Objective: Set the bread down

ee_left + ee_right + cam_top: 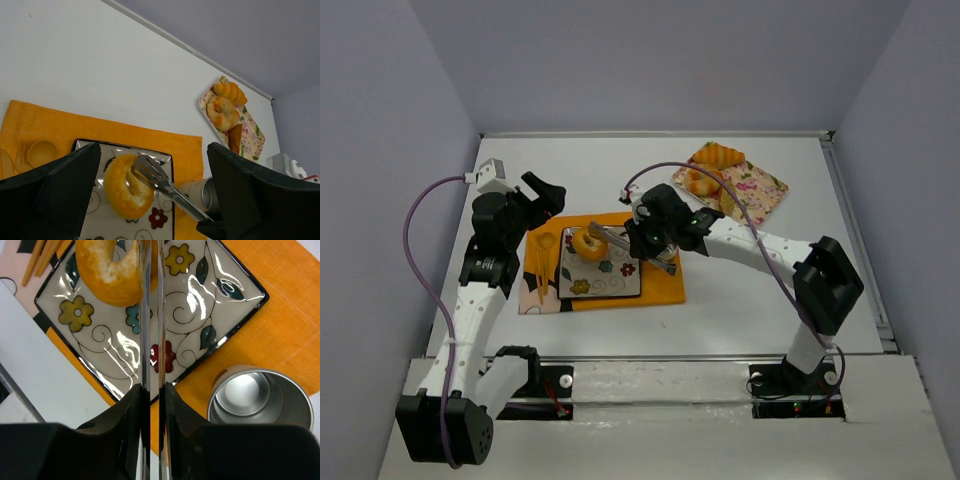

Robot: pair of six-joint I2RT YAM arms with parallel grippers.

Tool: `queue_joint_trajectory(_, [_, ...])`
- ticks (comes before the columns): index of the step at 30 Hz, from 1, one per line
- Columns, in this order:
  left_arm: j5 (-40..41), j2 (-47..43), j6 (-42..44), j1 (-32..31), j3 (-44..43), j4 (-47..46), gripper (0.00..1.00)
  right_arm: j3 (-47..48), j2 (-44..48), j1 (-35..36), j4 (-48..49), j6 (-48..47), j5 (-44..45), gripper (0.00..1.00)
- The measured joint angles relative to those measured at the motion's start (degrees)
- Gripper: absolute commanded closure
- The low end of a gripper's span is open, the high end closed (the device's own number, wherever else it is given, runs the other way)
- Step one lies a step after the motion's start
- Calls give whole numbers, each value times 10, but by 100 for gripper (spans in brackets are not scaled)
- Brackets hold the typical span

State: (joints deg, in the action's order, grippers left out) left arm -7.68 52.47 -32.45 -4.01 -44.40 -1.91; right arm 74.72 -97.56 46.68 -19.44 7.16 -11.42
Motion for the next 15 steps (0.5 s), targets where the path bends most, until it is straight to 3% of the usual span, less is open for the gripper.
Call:
queue_joint_trajectory(4, [2, 0, 0, 0, 0, 1, 1, 32, -43, 19, -22, -18, 21, 61])
queue_joint_trajectory(12, [5, 3, 0, 0, 0, 1, 1, 41, -43, 26, -48, -39, 19, 41])
queue_joint_trajectory(15, [6, 3, 0, 0, 0, 1, 1, 41, -35, 26, -55, -35, 42, 39])
